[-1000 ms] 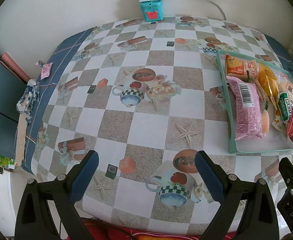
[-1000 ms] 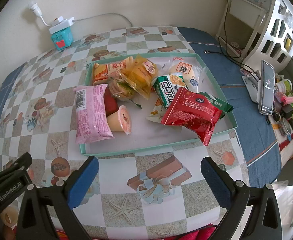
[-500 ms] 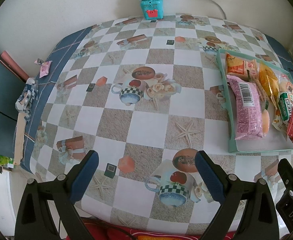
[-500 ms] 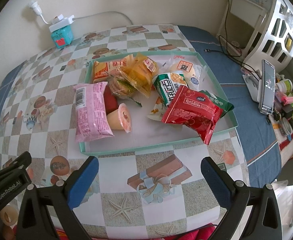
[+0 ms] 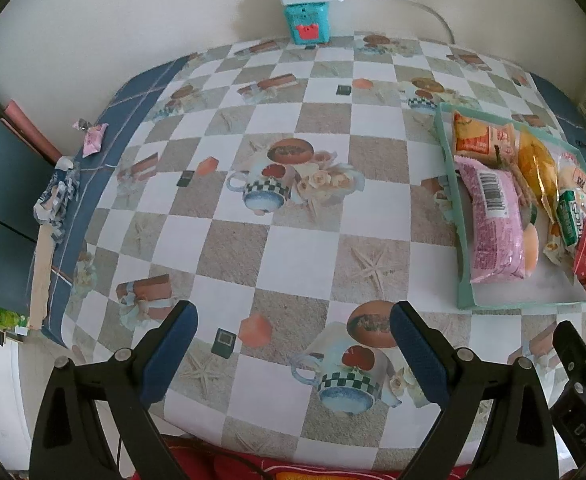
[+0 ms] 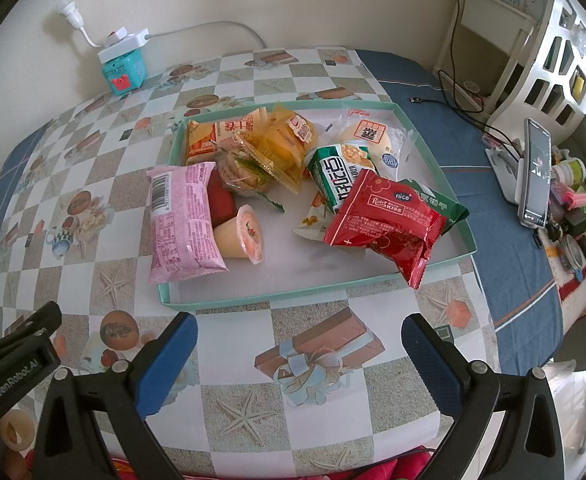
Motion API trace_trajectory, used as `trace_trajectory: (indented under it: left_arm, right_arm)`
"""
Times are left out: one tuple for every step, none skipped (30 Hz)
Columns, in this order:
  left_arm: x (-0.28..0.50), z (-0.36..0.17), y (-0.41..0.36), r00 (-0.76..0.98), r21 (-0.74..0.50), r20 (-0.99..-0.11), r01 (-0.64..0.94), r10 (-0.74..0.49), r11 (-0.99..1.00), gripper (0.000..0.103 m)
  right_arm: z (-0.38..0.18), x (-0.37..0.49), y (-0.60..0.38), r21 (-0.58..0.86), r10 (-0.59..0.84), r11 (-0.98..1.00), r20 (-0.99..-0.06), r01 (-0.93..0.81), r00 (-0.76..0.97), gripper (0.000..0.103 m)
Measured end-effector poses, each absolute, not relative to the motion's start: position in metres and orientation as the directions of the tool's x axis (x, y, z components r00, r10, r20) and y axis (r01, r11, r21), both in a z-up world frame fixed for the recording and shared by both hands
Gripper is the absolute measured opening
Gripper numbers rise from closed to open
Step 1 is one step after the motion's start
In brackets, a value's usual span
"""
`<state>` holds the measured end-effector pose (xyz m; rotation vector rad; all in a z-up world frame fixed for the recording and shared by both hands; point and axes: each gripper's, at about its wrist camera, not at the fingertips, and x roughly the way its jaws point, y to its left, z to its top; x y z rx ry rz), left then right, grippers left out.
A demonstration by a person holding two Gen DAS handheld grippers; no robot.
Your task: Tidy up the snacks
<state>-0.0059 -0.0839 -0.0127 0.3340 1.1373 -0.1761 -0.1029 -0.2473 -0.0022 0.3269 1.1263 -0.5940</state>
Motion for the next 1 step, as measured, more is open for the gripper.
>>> trace_trajectory:
  left_arm:
    - [-0.0058,-0.0123,-0.0834,0.413,0.164,-0.911,0.307,0.024,0.938,0.097]
  right_arm:
    - [-0.0021,-0.1029,-0.2473,-0.048,-0.278,0.801,-0.913,0.596,0.300,0.103]
